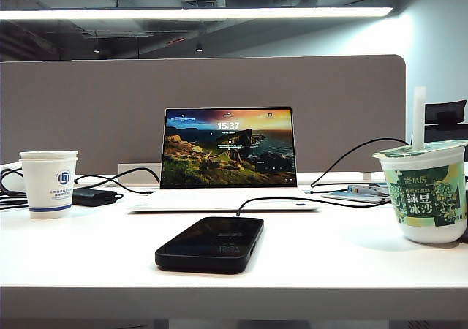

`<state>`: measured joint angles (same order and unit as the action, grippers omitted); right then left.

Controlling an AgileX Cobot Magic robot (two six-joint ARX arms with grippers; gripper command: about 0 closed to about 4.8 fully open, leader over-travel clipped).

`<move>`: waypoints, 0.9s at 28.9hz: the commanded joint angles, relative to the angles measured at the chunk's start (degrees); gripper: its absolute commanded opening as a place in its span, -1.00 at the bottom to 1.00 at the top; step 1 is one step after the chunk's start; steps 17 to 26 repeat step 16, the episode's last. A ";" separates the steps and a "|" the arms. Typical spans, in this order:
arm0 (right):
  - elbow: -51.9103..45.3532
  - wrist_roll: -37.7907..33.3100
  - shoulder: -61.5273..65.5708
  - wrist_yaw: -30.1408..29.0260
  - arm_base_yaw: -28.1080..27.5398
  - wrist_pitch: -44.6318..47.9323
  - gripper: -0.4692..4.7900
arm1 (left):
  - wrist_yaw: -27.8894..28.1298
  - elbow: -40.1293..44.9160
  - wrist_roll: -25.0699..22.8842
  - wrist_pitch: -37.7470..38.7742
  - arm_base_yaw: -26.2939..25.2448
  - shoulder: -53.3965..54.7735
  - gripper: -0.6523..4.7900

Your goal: Pick up the black phone, pick up the charger plug, insert the charger plug into the phone's charging port, and finally place the connected phone back on the desk.

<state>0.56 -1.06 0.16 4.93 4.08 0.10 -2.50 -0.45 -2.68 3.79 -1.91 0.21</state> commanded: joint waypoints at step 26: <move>0.09 -0.22 0.00 0.07 0.02 0.98 -0.84 | -0.13 0.02 -0.11 -2.14 -0.02 0.00 -0.78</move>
